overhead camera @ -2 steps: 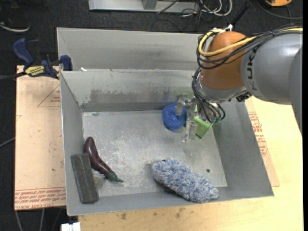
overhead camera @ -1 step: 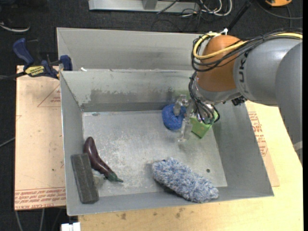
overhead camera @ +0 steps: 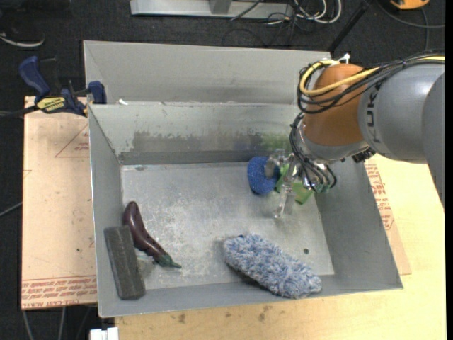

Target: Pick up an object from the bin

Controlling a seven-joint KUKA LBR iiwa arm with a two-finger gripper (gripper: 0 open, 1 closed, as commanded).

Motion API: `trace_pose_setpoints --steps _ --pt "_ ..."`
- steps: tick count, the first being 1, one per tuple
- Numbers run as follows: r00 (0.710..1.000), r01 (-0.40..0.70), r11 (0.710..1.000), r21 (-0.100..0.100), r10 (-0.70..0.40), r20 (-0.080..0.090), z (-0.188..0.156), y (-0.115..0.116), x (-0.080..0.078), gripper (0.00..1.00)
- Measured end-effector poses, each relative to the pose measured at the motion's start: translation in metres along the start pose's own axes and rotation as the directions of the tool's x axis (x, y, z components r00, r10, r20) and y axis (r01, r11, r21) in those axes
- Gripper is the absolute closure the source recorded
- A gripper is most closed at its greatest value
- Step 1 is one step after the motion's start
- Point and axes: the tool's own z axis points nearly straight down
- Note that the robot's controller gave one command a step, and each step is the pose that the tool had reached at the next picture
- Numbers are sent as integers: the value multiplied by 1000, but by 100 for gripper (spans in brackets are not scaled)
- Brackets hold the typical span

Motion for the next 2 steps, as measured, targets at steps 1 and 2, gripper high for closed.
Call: trace_pose_setpoints --steps 1,2 --pt "994 -109 994 0 109 2 5 -22 -8 0" --pt "999 -40 999 -16 40 12 6 -35 -20 100"
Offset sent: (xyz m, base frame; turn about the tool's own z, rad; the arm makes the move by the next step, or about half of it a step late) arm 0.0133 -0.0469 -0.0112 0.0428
